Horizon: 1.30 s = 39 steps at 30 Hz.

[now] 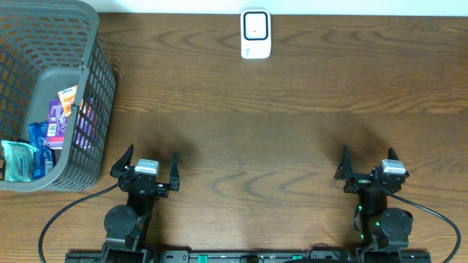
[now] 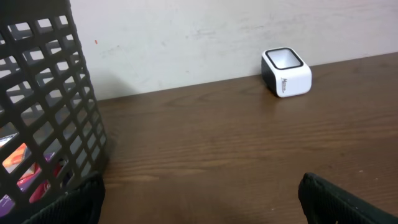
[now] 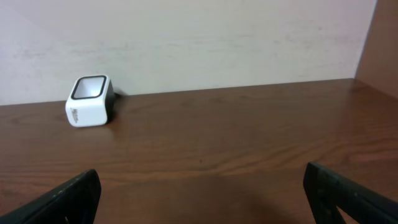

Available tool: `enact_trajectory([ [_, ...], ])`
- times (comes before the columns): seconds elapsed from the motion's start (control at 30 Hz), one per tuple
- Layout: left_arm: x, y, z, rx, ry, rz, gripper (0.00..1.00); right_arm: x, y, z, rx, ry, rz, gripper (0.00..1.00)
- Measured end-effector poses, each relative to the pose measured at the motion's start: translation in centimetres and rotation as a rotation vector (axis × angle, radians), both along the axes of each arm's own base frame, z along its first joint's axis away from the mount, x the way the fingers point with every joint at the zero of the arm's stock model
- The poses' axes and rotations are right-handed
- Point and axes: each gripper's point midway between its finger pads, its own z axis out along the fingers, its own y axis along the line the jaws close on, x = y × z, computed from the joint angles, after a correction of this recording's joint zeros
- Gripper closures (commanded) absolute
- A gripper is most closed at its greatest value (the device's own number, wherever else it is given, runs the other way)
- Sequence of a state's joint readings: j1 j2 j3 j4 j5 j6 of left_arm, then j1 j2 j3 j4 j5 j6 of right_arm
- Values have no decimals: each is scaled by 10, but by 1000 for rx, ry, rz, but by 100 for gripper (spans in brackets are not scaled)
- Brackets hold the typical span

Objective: Scan the item barcode

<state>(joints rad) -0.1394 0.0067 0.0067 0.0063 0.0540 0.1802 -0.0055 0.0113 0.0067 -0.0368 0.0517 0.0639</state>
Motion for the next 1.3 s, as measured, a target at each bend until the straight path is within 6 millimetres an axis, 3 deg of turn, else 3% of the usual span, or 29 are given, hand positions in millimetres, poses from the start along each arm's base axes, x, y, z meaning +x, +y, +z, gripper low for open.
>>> enact_trajectory([
  [0.03, 0, 0, 0, 0, 0, 0, 2, 0, 0, 0, 0, 0, 0, 1],
  [0.1, 2, 24, -8, -81, 48, 114, 2, -2, 41, -3, 54, 14, 220, 1],
  [0.13, 3, 36, -11, -110, 58, 169, 2, -4, 52, -3, 66, 19, 279, 1],
  [0.27, 3, 41, -11, -180, 65, 197, 2, -10, 74, -3, 102, 28, 407, 1],
  [1.3, 3, 41, -11, -205, 65, 200, 2, -13, 81, -3, 112, 30, 452, 1],
])
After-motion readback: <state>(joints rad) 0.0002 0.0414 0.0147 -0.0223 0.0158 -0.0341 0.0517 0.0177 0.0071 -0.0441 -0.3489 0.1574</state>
